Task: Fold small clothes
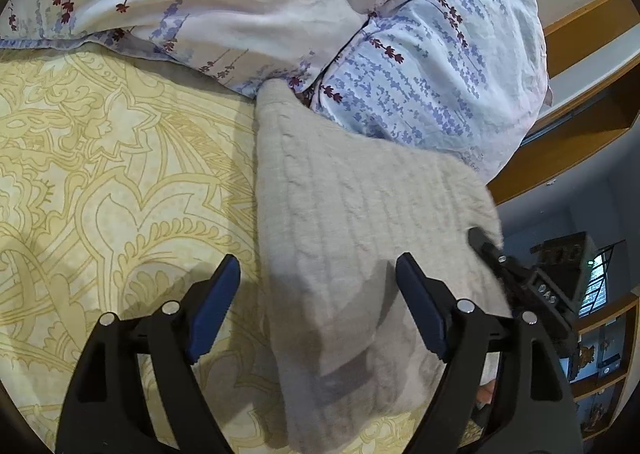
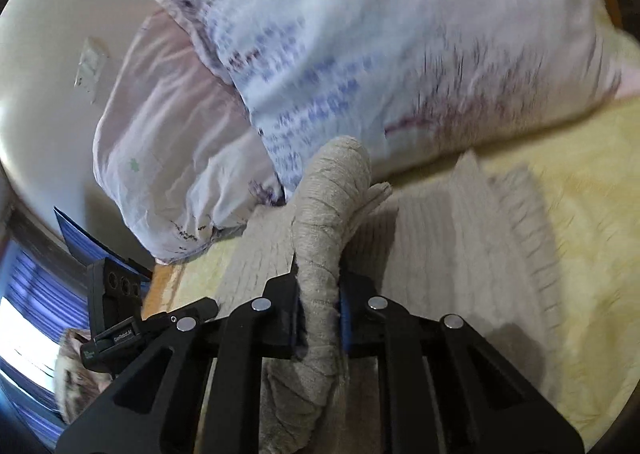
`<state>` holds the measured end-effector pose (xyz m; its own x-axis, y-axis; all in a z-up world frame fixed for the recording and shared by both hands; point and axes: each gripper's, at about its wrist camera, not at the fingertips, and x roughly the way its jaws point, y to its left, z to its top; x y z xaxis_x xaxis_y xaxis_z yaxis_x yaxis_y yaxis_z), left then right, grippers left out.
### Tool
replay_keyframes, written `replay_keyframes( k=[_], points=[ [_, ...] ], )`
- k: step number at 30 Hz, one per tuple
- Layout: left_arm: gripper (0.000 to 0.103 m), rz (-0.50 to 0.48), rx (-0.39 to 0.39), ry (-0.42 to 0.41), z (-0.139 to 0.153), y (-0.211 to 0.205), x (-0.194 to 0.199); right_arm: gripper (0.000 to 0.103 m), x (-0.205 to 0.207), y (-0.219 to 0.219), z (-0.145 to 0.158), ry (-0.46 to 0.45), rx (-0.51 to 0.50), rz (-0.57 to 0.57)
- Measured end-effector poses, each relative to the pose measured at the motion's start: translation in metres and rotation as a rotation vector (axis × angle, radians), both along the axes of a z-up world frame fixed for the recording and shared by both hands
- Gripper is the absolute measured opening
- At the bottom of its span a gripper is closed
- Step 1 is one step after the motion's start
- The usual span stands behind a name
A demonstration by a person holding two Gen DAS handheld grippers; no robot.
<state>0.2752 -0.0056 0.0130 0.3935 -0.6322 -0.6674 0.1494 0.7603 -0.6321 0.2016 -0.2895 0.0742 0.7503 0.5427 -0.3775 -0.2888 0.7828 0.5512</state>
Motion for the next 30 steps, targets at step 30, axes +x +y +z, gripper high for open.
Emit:
replay_keyframes(
  k=[30],
  points=[
    [0.079, -0.177, 0.042, -0.05, 0.005, -0.042, -0.041, 0.042, -0.02, -0.11, -0.043, 0.144, 0.092, -0.246]
  ],
)
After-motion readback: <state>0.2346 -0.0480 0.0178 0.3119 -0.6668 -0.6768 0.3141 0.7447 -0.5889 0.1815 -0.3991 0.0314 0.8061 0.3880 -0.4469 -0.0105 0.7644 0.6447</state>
